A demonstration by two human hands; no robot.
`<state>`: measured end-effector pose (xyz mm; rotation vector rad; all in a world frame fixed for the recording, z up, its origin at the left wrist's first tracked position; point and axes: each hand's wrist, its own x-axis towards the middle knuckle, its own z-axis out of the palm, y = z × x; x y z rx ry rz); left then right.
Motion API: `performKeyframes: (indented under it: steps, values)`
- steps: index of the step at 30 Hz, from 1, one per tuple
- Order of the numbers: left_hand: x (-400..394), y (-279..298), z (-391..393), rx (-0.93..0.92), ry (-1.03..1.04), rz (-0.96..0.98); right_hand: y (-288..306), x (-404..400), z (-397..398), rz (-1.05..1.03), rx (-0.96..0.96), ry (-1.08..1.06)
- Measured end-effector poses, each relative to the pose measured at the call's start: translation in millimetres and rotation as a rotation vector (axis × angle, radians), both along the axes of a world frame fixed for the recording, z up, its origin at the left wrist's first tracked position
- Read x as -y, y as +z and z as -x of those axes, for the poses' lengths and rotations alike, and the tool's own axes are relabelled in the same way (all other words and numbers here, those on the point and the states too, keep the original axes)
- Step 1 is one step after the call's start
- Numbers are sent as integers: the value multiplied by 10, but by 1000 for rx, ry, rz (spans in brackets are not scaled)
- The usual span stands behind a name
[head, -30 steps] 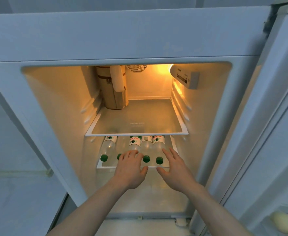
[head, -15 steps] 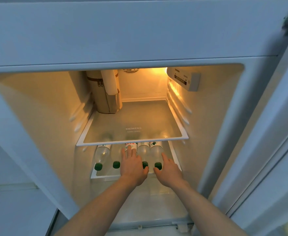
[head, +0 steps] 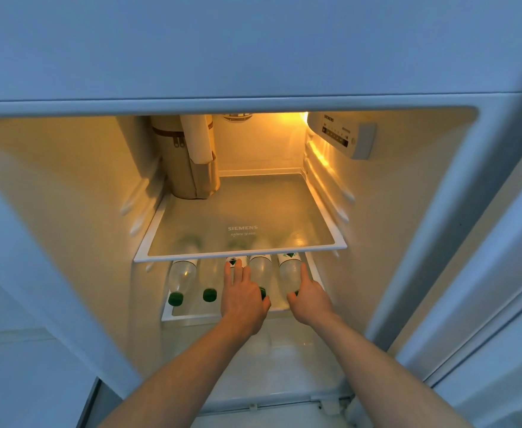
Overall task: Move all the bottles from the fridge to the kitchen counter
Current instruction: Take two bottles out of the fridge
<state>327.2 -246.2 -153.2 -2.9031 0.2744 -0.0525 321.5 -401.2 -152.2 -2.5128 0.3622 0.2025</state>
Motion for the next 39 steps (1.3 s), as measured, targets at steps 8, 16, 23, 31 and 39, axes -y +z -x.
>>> performKeyframes:
  steps: [8,16,23,31,39]
  values:
    - [-172,227,34,103,5,130,24,111,78,32,9,-68]
    - [-410,400,126,187,-32,265,334,173,271,158,155,-1]
    - [-602,314,366,293,-135,474,791,49,531,140,399,63]
    - [-566,491,617,362,-199,589,1042,-120,723,194,544,144]
    - [-478,849,829,342,-158,582,1215,-61,776,297,512,224]
